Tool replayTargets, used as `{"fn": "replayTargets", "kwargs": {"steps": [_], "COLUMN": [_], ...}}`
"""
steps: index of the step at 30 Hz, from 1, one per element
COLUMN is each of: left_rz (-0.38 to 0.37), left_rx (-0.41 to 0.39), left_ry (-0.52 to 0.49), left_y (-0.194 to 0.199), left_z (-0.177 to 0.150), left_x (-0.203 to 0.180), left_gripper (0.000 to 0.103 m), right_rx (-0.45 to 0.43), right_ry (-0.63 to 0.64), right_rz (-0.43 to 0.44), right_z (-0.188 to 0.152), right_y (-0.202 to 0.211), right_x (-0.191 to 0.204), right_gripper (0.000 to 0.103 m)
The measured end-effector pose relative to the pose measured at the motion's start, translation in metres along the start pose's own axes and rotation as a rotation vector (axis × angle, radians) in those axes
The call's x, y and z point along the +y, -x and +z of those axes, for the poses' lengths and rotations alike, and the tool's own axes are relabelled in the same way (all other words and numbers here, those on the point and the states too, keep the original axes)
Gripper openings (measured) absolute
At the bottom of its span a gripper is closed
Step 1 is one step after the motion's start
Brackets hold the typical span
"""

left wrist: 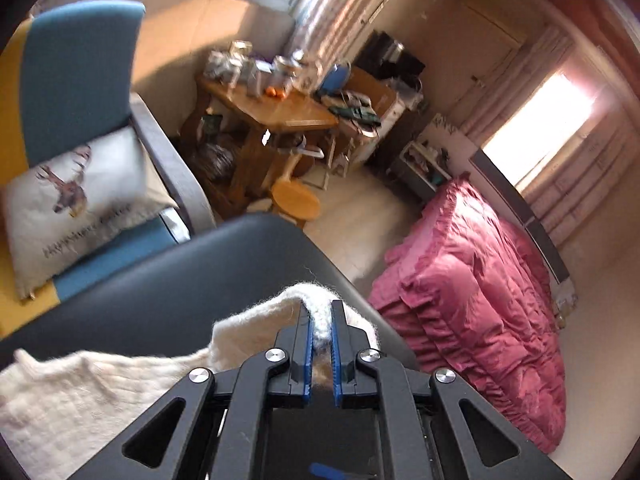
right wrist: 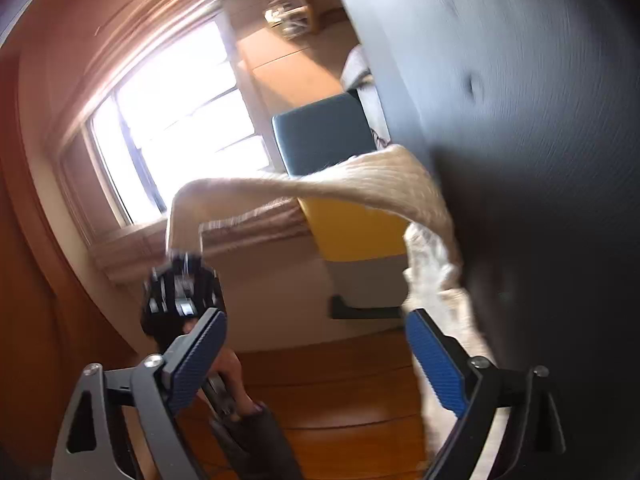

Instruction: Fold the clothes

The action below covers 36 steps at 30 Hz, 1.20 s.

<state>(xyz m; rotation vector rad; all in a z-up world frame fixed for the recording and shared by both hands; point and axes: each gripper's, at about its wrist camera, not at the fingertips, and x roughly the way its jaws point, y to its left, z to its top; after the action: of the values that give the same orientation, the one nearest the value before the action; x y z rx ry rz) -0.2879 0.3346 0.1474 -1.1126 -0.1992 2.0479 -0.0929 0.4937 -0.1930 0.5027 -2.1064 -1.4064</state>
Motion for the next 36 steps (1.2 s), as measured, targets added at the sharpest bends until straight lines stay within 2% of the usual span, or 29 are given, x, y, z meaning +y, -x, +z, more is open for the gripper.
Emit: {"fn": "replayTargets", "kwargs": {"steps": [3, 5, 8, 12, 14, 17, 22, 24, 28, 31, 36], "left_rz": [0.003, 0.004, -0.002, -0.021, -0.035, -0.041, -0.035, -0.048, -0.083, -0.074, -0.041], "left_rx": [-0.053, -0.083, -0.122, -0.168, -0.189, -0.211, -0.229, -0.235, -0.261, -0.278, -0.284], "left_ry": [0.009, 0.013, 0.019, 0.032, 0.041, 0.050, 0.082, 0.095, 0.104, 0.102, 0.133], "left_y": [0.033, 0.053, 0.078, 0.110, 0.125, 0.140, 0.154, 0.159, 0.173, 0.184, 0.197], "left_z": [0.004, 0.004, 0.001, -0.004, -0.010, -0.017, -0.024, -0.026, -0.033, -0.037, -0.046], "left_x": [0.014, 0.021, 0.028, 0.042, 0.050, 0.060, 0.078, 0.084, 0.093, 0.103, 0.137], "left_gripper": [0.007, 0.007, 0.007, 0.007, 0.007, 0.007, 0.007, 0.007, 0.007, 0.007, 0.007], "right_rx": [-0.098, -0.137, -0.152, -0.224, -0.249, -0.260, -0.204, -0.225, -0.264, -0.280, -0.263], "right_ry": [-0.107, -0.166, -0.192, -0.248, -0.269, -0.296, -0.291, -0.270, -0.283, -0.263, -0.146], "right_rz": [0.078, 0.090, 0.064, 0.008, 0.019, 0.035, 0.066, 0.035, -0.010, -0.056, -0.158], "right_z": [0.000, 0.001, 0.000, -0.004, -0.003, -0.005, -0.019, -0.024, -0.014, -0.005, -0.001], "right_y": [-0.030, -0.051, -0.082, -0.101, -0.112, -0.124, -0.148, -0.148, -0.150, -0.149, -0.144], "right_x": [-0.020, -0.032, -0.042, -0.059, -0.064, -0.067, -0.057, -0.054, -0.067, -0.070, -0.058], "right_gripper": [0.103, 0.103, 0.103, 0.103, 0.103, 0.103, 0.103, 0.103, 0.103, 0.103, 0.103]}}
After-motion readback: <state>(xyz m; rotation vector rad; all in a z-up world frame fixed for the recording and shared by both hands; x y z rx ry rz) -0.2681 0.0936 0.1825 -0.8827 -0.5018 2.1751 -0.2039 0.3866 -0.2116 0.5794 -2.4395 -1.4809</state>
